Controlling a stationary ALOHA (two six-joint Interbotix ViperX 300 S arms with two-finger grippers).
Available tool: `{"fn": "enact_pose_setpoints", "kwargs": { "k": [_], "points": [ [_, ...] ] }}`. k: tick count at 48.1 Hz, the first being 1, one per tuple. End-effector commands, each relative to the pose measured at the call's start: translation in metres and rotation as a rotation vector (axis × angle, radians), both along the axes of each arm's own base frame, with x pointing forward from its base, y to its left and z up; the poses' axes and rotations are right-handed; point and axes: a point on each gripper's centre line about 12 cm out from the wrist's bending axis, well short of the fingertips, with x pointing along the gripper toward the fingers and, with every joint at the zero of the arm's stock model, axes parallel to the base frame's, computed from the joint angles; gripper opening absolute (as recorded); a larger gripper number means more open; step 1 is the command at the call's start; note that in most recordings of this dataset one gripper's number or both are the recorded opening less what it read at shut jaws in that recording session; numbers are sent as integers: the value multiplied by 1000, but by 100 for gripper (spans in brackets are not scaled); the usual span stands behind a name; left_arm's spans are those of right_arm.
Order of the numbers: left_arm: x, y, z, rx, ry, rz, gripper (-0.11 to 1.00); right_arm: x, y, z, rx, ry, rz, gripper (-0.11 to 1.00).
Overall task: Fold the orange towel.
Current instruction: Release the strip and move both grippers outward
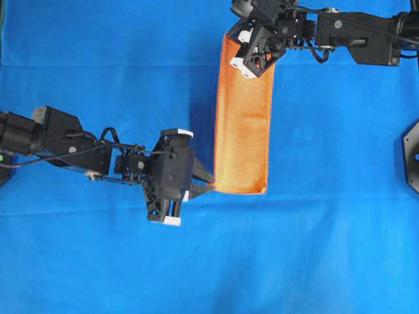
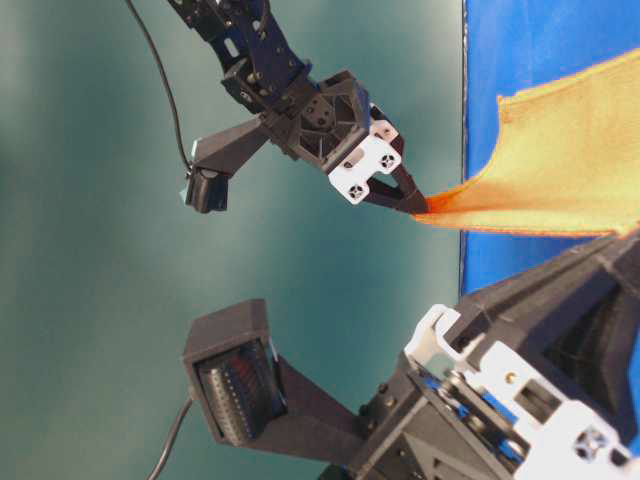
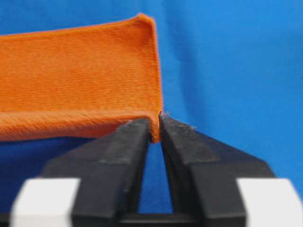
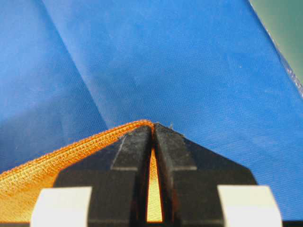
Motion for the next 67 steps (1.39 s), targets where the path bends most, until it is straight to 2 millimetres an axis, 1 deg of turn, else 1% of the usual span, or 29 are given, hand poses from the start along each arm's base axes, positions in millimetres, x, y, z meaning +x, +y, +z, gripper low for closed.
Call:
{"fn": "enact_pose_setpoints", "kwargs": {
  "k": [1, 9, 11, 13, 15, 19, 21, 22, 25, 29, 33, 40, 43, 45, 52, 57, 60, 67],
  "points": [
    [4, -5, 12, -7, -46, -10, 17, 4, 3, 12, -25, -37, 28, 3],
    [5, -1, 13, -7, -47, 0, 39, 6, 5, 12, -29, -38, 36, 3],
    [5, -1, 13, -7, -49, 1, 45, 6, 5, 12, -29, -39, 36, 5],
    [5, 1, 13, -5, -46, 3, 51, 6, 5, 12, -27, -39, 36, 14],
    [4, 1, 14, -5, -44, 5, 57, 5, 5, 13, -28, -38, 33, 28],
    [1, 4, 17, 3, -34, 4, 69, 2, 6, 15, -36, -32, 38, 52],
    [-1, 4, 23, 8, -30, 0, 73, 1, 8, 17, -40, -34, 42, 60],
    [-2, 4, 26, 9, -30, 0, 74, 1, 8, 18, -44, -36, 44, 61],
    [-6, 5, 35, 14, -25, -4, 76, -3, 10, 21, -47, -38, 42, 59],
    [-11, 5, 51, 15, -28, -9, 75, -9, 13, 27, -53, -46, 44, 56],
    [-19, 6, 67, 18, -30, -11, 74, -16, 18, 35, -60, -65, 50, 55],
    [-35, 14, 96, 59, -67, -24, 74, -31, 30, 51, -75, -98, 62, 55],
    [-42, 20, 105, 71, -90, -17, 74, -37, 36, 59, -84, -119, 69, 55],
    [-46, 24, 108, 76, -100, -9, 74, -44, 41, 64, -89, -134, 76, 55],
    [-63, 42, 115, 77, -124, 39, 74, -63, 52, 71, -95, -166, 86, 55],
    [-79, 49, 115, 78, -128, 61, 74, -80, 65, 71, -90, -180, 94, 55],
    [-89, 53, 114, 72, -131, 77, 74, -92, 75, 71, -83, -194, 106, 55],
    [-113, 63, 117, 59, -197, 125, 74, -112, 96, 74, -69, -234, 131, 55]
  ]
}}
